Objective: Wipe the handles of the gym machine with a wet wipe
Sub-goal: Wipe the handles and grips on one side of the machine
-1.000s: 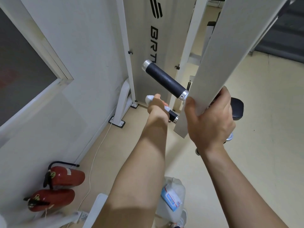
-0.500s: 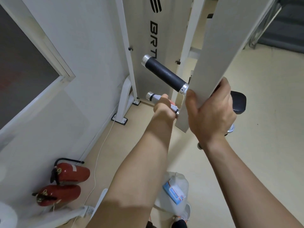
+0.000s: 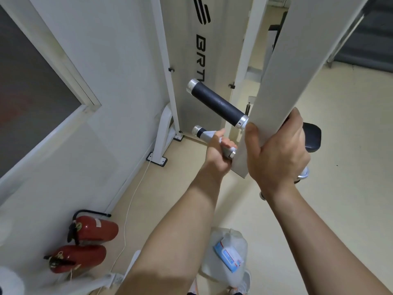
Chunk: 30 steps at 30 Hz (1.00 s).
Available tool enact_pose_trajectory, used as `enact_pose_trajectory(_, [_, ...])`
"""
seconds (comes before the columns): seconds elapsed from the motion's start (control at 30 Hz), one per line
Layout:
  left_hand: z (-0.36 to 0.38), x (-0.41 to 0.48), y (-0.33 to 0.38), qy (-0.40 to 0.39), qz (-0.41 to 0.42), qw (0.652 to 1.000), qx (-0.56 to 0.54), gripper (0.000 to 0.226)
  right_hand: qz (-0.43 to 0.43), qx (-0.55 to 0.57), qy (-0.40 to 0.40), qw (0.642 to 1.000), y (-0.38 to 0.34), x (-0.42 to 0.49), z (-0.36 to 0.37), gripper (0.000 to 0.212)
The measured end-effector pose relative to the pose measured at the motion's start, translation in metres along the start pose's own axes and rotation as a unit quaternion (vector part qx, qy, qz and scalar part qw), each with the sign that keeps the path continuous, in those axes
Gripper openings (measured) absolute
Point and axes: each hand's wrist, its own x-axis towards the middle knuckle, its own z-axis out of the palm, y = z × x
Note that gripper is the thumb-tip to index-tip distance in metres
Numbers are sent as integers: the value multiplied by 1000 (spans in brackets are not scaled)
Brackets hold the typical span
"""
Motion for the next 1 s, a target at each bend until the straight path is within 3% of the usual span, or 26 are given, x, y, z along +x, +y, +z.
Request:
enact_pose_trajectory(0.07, [7, -6, -7, 67, 10, 997, 43, 23, -6, 5, -10, 1000, -2, 0, 0, 75])
enact_pose_trajectory(0.13, [2, 26, -16, 125, -26, 991, 34, 45, -8, -2, -11, 1000, -4, -2, -1, 76])
enact_pose_trajectory(0.17, [-2, 35, -15, 122, -42, 991, 41, 55, -9, -5, -11, 1000, -5, -4, -2, 75])
enact_pose_trajectory(0.27, [3, 10, 10, 75, -53, 996, 23, 24, -1, 0, -18, 1000, -10, -6, -4, 74])
enact_pose_trajectory(0.37, [-13, 9, 26, 23, -23, 999, -18, 43, 3, -2, -31, 1000, -13, -6, -4, 73])
enact_pose_trajectory(0.53, [-33, 6, 34, -36, 48, 990, -128, 48, 2, 13, -34, 999, -18, -12, -5, 73])
enact_pose_trajectory(0.67, [-7, -3, 28, 91, 24, 995, -43, 41, 4, 6, -27, 1000, -11, -9, -9, 73])
enact_pose_trajectory(0.73, [10, -14, 20, 153, 17, 987, 47, 24, 2, 8, -26, 1000, -7, -7, -10, 73])
enact_pose_trajectory(0.9, [15, -18, 2, 113, -6, 990, 85, 27, -2, 13, -26, 1000, -5, -5, -12, 75])
enact_pose_trajectory(1.0, [-3, -12, 3, 7, -15, 1000, 17, 40, 0, 15, -33, 999, -6, -5, -10, 74])
